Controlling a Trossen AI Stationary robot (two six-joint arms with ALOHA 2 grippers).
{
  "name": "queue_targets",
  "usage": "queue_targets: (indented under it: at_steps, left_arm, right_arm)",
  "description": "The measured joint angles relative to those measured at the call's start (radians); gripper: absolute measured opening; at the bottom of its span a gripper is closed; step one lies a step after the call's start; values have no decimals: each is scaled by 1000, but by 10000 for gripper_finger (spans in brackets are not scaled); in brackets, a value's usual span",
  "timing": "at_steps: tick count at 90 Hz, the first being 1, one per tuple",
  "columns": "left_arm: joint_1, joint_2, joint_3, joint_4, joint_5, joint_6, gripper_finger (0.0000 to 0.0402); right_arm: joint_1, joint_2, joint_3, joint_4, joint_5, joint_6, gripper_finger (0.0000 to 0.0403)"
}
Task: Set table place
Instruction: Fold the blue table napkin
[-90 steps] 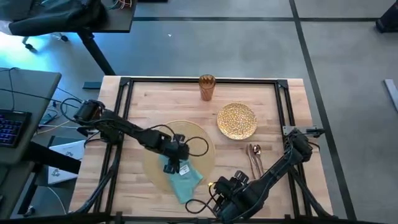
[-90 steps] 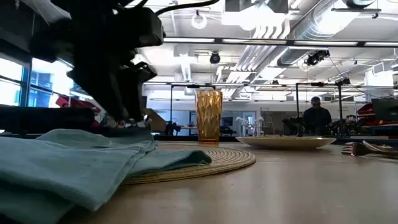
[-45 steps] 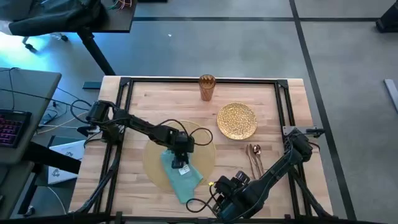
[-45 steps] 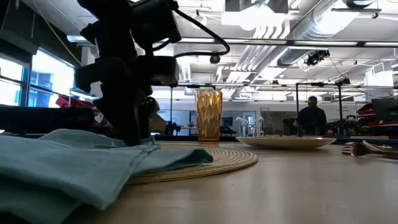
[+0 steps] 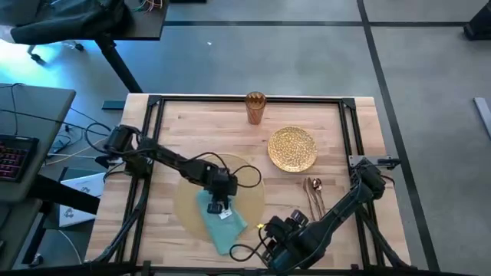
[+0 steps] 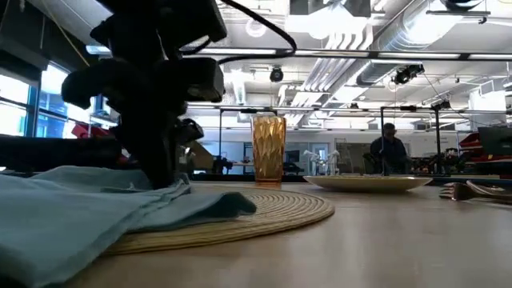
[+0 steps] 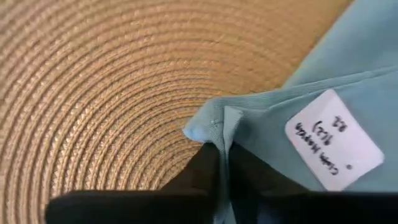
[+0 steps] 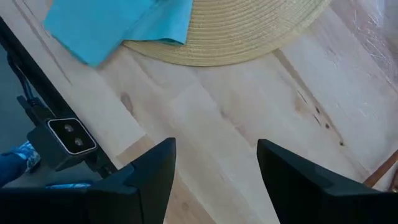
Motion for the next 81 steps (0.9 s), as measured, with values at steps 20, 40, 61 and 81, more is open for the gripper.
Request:
queue_targets:
  at_steps: [20,40,61,81]
  left_arm:
    - [-22,-179,0,-107,-58,-26,1]
    - [-25,-404,1,-212,-130,-54,0]
    - [-31,-513,2,-251,-151,-44,0]
    - [-100,-511,2,-238,105,58,0]
  right_arm:
    - [-15,0,0,-1,-1,6,209]
    - [-49,-18,0,-40,-38,-159,197]
    - [-103,-71,-85,-28,-111,-344,195]
    - [-100,-156,-528,861,-225,-217,195]
